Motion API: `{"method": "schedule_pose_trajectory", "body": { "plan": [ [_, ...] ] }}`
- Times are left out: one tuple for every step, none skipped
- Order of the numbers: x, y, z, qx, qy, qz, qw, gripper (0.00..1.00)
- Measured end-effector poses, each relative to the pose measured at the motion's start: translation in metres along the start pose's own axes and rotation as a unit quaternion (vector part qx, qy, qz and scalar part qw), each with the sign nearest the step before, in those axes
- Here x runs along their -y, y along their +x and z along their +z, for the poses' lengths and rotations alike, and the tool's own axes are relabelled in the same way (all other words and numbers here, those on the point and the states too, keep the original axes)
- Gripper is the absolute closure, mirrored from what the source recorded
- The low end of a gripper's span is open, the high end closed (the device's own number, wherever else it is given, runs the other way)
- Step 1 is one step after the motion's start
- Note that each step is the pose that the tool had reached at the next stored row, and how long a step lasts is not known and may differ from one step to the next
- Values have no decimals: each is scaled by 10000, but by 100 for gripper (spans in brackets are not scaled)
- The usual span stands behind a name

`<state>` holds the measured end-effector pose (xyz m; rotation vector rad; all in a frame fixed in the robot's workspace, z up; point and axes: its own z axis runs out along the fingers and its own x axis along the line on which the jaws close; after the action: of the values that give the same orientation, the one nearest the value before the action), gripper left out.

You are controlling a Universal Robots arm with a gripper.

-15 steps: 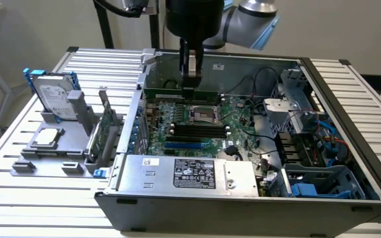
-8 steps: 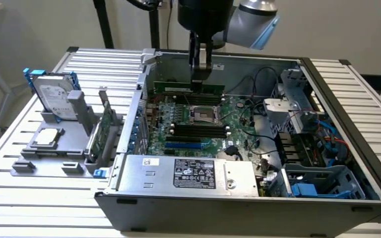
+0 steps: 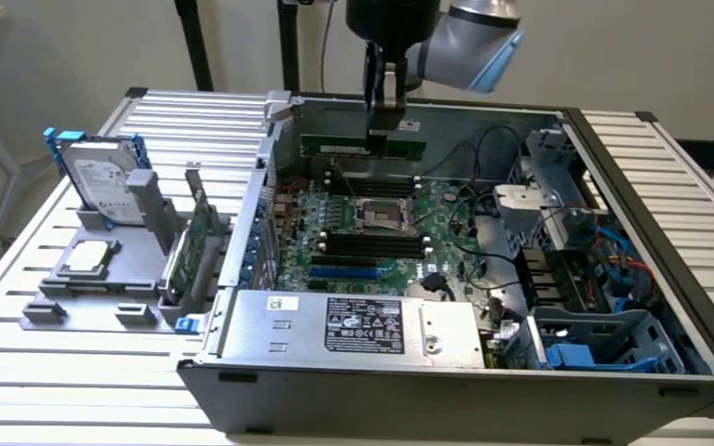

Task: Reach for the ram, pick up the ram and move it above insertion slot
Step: 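Pick up the ram and move it above insertion slot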

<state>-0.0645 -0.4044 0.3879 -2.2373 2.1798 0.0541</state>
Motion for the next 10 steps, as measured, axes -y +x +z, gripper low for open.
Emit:
{"method": "schedule_pose_trajectory", "body": {
  "plan": [
    [11,-37,2,-1,0,0,10000,87],
    [23,-73,4,-2,0,0,10000,87],
    [34,-107,6,-3,0,0,10000,87],
    [45,-140,8,-4,0,0,10000,87],
    [56,-171,10,-5,0,0,10000,87],
    [68,-201,12,-5,0,0,10000,87],
    [81,-229,13,-5,0,0,10000,87],
    [93,-250,15,-6,0,-1,10000,87],
    [99,-260,15,-6,0,-1,10000,87],
    [102,-264,17,-6,3,0,10000,87]
  ]
}}
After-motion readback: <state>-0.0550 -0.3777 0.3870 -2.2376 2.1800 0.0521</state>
